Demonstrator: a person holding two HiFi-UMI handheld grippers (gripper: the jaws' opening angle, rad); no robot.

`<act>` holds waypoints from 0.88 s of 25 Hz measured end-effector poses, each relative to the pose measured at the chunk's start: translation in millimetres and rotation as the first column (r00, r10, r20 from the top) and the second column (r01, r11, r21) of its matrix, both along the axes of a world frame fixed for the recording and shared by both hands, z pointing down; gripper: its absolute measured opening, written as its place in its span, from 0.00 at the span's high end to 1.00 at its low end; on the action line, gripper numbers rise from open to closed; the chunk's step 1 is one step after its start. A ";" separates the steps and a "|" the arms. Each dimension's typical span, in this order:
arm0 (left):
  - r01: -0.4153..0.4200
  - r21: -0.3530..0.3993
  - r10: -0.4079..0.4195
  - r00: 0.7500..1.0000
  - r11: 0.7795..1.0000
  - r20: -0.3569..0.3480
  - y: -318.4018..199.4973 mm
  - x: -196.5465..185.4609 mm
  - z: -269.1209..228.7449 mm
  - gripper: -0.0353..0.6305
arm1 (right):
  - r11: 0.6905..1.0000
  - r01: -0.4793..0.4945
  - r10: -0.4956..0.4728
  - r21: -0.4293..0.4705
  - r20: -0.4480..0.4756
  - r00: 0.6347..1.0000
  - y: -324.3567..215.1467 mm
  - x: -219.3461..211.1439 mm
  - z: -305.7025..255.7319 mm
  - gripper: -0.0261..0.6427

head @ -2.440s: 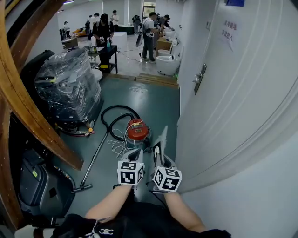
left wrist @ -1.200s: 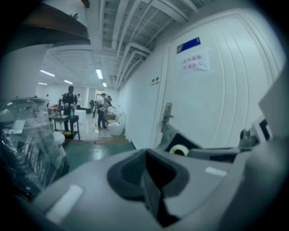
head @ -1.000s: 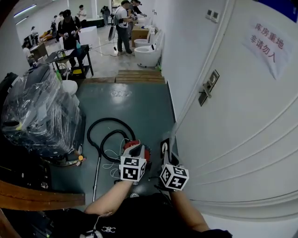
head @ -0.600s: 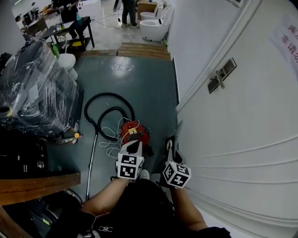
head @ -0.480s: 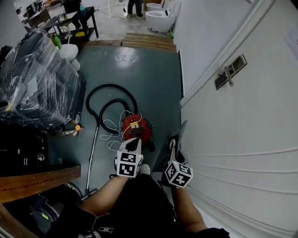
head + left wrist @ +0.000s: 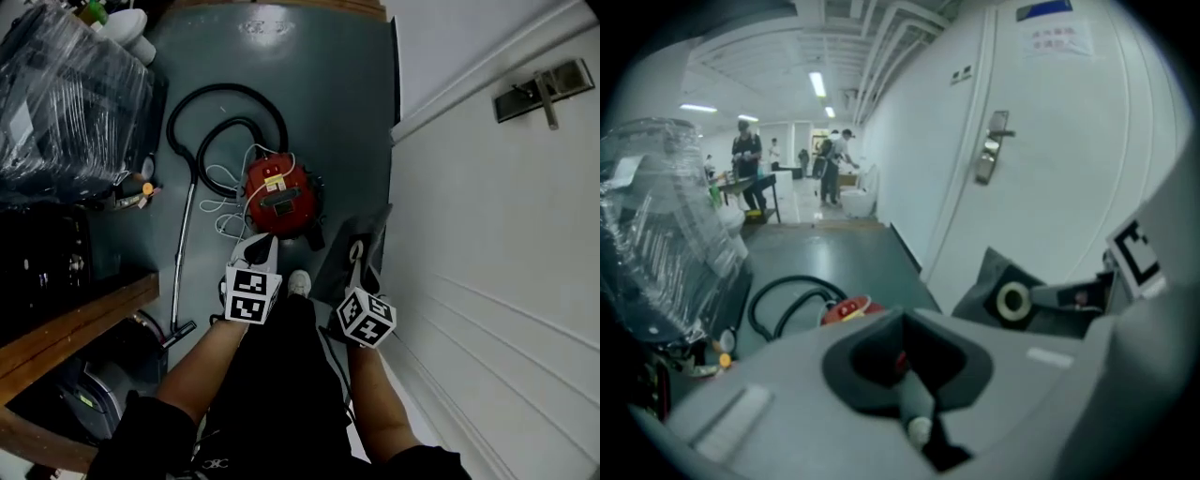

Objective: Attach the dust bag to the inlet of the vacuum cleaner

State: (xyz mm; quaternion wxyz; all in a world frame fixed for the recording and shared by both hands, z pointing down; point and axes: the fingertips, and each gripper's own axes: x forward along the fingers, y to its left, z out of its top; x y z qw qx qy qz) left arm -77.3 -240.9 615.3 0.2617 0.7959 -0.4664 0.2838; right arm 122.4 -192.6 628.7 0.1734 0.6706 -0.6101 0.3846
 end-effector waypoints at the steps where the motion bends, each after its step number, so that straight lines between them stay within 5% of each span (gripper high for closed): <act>1: -0.011 -0.008 0.011 1.000 1.000 0.008 0.3 0.6 13.6 0.95 | 1.000 -0.001 0.001 -0.011 0.001 1.000 0.3 0.0 15.0 0.93; 14: -0.131 -0.070 0.142 0.973 0.989 0.183 -21.7 -31.9 169.1 0.95 | 0.979 -0.103 0.108 -0.176 0.023 0.994 29.4 -14.5 187.2 0.93; 22: -0.221 -0.088 0.236 0.935 0.971 0.266 -44.2 -37.7 214.3 0.87 | 0.956 -0.138 0.148 -0.259 0.018 0.989 46.9 -22.3 246.7 0.93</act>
